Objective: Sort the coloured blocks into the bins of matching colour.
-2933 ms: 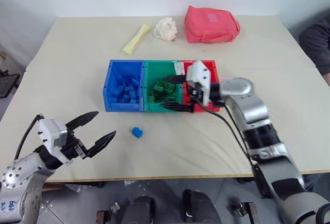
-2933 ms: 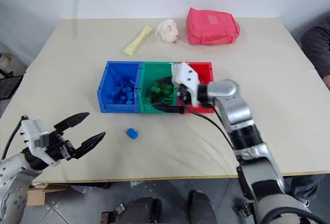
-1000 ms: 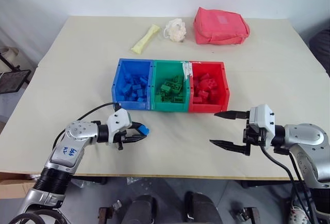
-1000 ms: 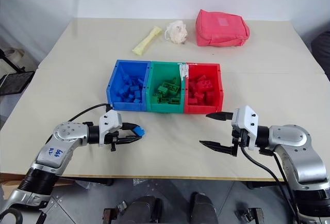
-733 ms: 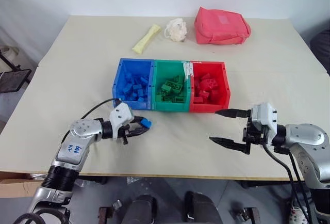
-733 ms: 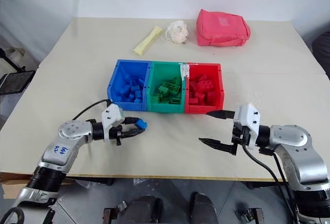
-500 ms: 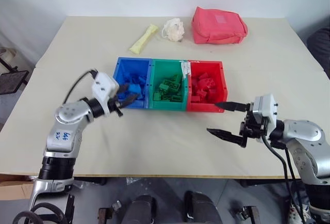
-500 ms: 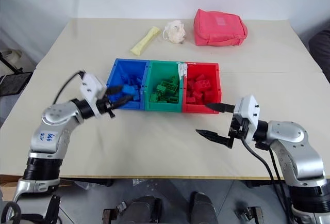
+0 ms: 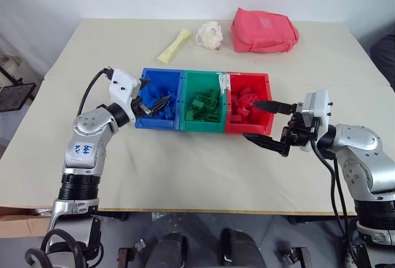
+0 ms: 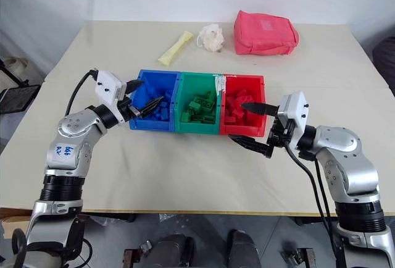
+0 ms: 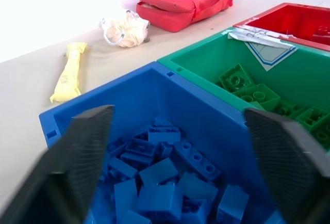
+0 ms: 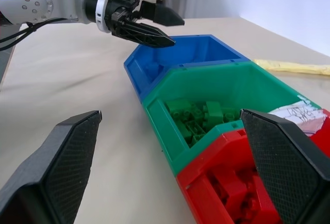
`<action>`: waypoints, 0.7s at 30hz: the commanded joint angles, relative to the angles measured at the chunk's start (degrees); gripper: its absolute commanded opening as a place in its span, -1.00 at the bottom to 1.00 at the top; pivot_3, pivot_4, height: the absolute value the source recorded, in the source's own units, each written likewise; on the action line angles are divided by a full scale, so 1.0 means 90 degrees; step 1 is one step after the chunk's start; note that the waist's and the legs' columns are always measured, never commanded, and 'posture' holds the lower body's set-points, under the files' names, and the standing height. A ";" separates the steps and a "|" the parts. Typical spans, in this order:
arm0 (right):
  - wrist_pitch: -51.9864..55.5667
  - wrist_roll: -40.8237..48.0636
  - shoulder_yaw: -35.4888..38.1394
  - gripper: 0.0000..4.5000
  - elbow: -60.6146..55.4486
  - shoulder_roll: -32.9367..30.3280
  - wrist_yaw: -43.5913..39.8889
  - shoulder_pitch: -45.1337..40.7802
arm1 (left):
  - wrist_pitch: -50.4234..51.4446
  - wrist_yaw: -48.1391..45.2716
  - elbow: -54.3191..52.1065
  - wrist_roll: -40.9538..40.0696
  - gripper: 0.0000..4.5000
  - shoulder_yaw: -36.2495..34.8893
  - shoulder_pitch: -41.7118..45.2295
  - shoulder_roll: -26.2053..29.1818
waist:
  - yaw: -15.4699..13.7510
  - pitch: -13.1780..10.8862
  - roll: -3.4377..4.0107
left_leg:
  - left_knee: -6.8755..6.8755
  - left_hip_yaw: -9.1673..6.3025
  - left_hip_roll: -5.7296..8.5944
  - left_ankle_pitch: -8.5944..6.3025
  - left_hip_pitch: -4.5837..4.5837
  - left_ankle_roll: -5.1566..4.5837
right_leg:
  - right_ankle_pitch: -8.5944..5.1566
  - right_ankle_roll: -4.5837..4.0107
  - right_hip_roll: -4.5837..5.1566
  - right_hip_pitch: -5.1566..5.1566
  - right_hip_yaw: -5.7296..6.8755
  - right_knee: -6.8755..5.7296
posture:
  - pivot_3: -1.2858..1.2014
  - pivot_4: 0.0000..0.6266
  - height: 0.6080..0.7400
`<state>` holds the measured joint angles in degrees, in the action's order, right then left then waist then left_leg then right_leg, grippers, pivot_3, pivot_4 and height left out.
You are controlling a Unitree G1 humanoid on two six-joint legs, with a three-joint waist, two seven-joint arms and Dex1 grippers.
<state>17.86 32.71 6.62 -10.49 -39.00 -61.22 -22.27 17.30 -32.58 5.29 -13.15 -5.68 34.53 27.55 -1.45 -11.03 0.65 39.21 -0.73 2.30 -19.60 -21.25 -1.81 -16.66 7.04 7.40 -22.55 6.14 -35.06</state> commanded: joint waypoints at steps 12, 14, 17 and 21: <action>-0.0530 -0.0377 0.0033 1.00 0.1153 -0.0471 -0.0982 -0.0409 | 0.0537 -0.1564 -0.1160 -0.1127 0.97 -0.0744 -0.1286 0.1150 | 0.0030 0.0000 0.0000 | -0.0002 0.0004 -0.0003 0.0000 0.0001 0.0000 | 0.0000 0.0000 0.0003 -0.0002 -0.0011 0.0004 | 0.03 -0.52 1.00; -0.0873 -0.0618 -0.0003 1.00 0.1699 -0.0800 -0.1490 -0.0407 | 0.0587 -0.2041 -0.1149 -0.1388 0.97 -0.1145 -0.1807 0.1547 | 0.0035 0.0000 0.0000 | -0.0001 0.0004 -0.0003 0.0000 0.0000 0.0000 | 0.0000 -0.0001 0.0006 -0.0002 -0.0021 0.0007 | 0.03 -0.52 1.00; -0.1285 -0.0737 -0.0021 1.00 0.2335 -0.1122 -0.2096 -0.0409 | 0.0482 -0.2353 -0.1143 -0.1649 0.97 -0.1650 -0.2424 0.1824 | 0.0028 0.0000 0.0001 | -0.0004 0.0001 -0.0007 -0.0001 0.0000 0.0000 | -0.0001 -0.0001 0.0008 -0.0002 -0.0022 0.0011 | 0.03 -0.52 1.00; -0.1596 -0.0694 0.0180 1.00 0.2989 -0.1275 -0.2497 -0.0485 | 0.0498 -0.2603 -0.1201 -0.1761 0.97 -0.2070 -0.3130 0.2058 | 0.0024 0.0000 0.0001 | -0.0004 0.0000 -0.0008 -0.0001 0.0005 0.0000 | -0.0001 -0.0001 0.0016 0.0009 -0.0021 0.0019 | 0.03 -0.52 1.00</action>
<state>5.46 25.87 5.70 15.22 -48.81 -81.93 -25.87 22.30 -54.96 -3.77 -27.33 -21.97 7.37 45.21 -1.23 -11.03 0.66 39.17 -0.73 2.23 -19.61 -21.21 -1.81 -16.67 7.02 7.56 -22.47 5.96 -34.89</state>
